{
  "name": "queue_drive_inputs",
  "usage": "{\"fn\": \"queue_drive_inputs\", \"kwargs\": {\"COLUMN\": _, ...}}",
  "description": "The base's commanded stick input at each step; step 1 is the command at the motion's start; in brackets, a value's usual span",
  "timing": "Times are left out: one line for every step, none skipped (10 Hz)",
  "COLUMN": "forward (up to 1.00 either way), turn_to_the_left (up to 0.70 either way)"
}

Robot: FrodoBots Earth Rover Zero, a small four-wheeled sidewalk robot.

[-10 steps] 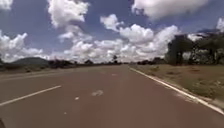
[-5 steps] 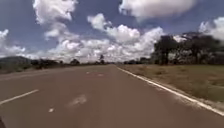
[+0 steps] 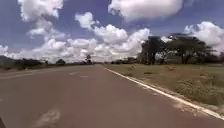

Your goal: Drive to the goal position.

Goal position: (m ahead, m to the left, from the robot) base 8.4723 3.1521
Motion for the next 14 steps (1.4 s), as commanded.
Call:
{"fn": "queue_drive_inputs", "kwargs": {"forward": 1.00, "turn_to_the_left": -0.40}}
{"fn": "queue_drive_inputs", "kwargs": {"forward": 1.00, "turn_to_the_left": -0.25}}
{"fn": "queue_drive_inputs", "kwargs": {"forward": 1.00, "turn_to_the_left": -0.02}}
{"fn": "queue_drive_inputs", "kwargs": {"forward": 1.00, "turn_to_the_left": 0.00}}
{"fn": "queue_drive_inputs", "kwargs": {"forward": 1.00, "turn_to_the_left": 0.00}}
{"fn": "queue_drive_inputs", "kwargs": {"forward": 1.00, "turn_to_the_left": 0.00}}
{"fn": "queue_drive_inputs", "kwargs": {"forward": 1.00, "turn_to_the_left": -0.05}}
{"fn": "queue_drive_inputs", "kwargs": {"forward": 1.00, "turn_to_the_left": -0.23}}
{"fn": "queue_drive_inputs", "kwargs": {"forward": 1.00, "turn_to_the_left": -0.40}}
{"fn": "queue_drive_inputs", "kwargs": {"forward": 1.00, "turn_to_the_left": -0.40}}
{"fn": "queue_drive_inputs", "kwargs": {"forward": 1.00, "turn_to_the_left": -0.37}}
{"fn": "queue_drive_inputs", "kwargs": {"forward": 1.00, "turn_to_the_left": -0.17}}
{"fn": "queue_drive_inputs", "kwargs": {"forward": 1.00, "turn_to_the_left": 0.00}}
{"fn": "queue_drive_inputs", "kwargs": {"forward": 1.00, "turn_to_the_left": 0.00}}
